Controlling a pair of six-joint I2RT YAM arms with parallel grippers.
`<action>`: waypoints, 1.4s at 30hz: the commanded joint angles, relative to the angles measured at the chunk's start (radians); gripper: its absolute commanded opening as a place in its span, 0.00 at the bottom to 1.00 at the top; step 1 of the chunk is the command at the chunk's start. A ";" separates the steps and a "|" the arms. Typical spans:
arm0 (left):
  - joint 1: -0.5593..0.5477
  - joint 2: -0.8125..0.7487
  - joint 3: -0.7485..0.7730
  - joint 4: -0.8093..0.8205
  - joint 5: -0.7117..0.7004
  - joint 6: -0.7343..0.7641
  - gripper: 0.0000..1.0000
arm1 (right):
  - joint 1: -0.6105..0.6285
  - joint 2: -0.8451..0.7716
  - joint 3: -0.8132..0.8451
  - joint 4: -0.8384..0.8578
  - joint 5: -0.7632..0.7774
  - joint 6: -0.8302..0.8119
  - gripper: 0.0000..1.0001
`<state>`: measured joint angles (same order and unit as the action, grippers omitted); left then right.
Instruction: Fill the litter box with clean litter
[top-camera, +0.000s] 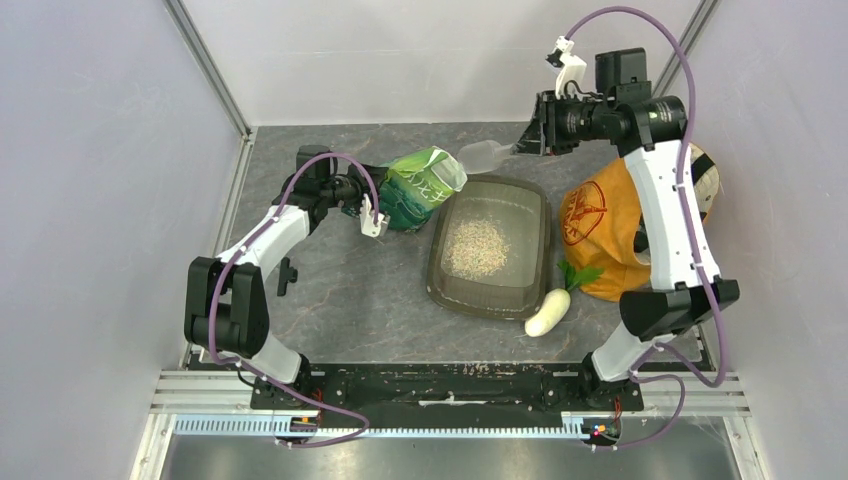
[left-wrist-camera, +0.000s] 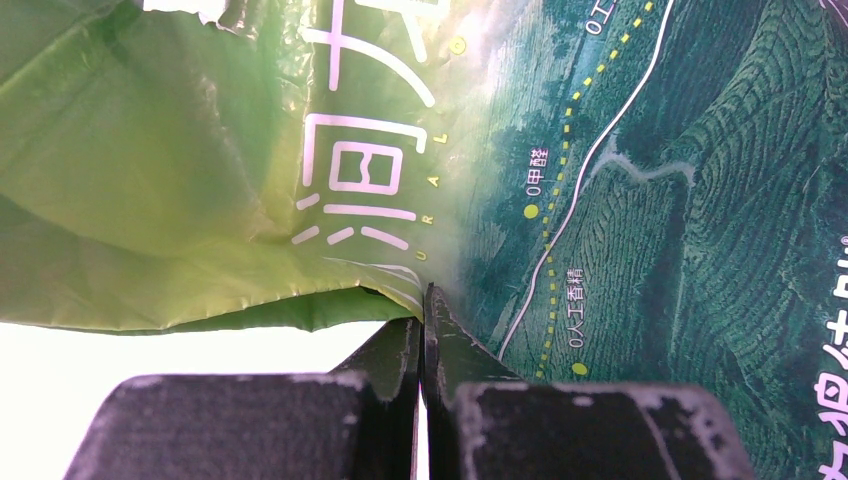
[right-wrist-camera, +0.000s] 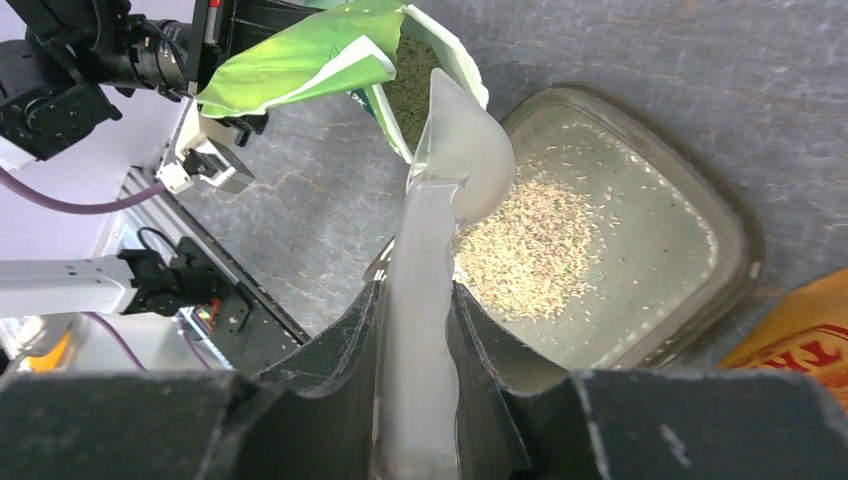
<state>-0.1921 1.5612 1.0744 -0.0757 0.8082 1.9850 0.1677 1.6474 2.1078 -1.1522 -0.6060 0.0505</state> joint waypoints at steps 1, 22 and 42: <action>-0.009 -0.043 0.019 0.056 0.028 0.045 0.02 | 0.016 0.076 0.049 0.006 -0.060 0.077 0.00; -0.015 -0.082 -0.023 0.134 0.049 0.088 0.02 | 0.183 0.391 0.113 0.079 0.135 0.286 0.00; -0.018 -0.118 -0.069 0.133 0.069 0.166 0.02 | 0.225 0.550 0.139 0.035 0.169 0.477 0.00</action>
<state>-0.2073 1.4891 0.9909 -0.0277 0.8227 2.0415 0.3756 2.1544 2.2021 -1.0866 -0.5137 0.5289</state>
